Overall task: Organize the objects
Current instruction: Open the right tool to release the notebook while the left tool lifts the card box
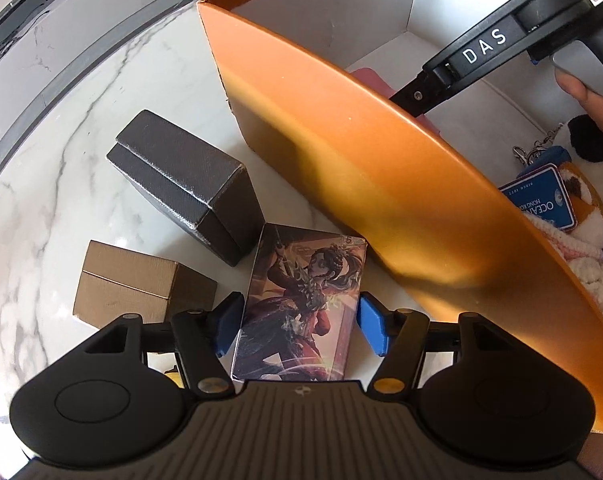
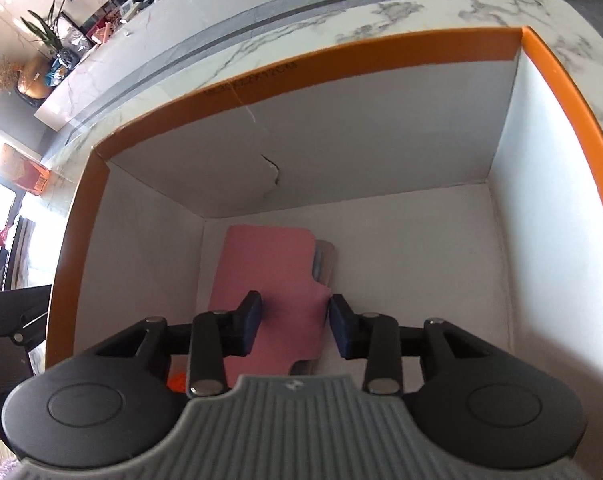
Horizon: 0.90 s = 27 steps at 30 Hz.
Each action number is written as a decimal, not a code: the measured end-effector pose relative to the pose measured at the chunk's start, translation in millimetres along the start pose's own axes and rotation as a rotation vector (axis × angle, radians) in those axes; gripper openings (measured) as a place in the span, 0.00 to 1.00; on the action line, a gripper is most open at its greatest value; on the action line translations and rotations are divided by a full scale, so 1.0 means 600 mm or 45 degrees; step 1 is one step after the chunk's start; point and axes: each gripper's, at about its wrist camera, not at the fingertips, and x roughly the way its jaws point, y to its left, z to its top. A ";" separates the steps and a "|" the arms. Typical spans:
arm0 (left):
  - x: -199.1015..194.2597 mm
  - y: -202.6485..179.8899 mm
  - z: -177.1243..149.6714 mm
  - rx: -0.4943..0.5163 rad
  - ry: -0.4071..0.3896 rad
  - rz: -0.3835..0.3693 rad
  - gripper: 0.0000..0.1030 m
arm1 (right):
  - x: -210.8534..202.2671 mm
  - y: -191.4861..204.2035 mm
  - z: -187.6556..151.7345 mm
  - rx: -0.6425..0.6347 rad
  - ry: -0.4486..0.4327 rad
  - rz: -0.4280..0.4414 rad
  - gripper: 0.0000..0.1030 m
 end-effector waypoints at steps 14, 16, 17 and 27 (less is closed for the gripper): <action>-0.019 0.007 -0.060 -0.123 -0.050 0.023 0.68 | 0.023 0.021 0.006 -0.021 -0.028 0.057 0.34; -0.030 0.010 -0.068 -0.151 -0.070 0.027 0.68 | 0.023 0.012 0.006 0.021 -0.025 0.064 0.34; -0.037 0.012 -0.073 -0.168 -0.080 0.033 0.68 | 0.021 0.011 0.006 0.023 -0.026 0.063 0.34; -0.162 0.029 -0.036 -0.337 -0.227 0.027 0.68 | -0.081 0.009 -0.021 -0.051 -0.156 0.036 0.34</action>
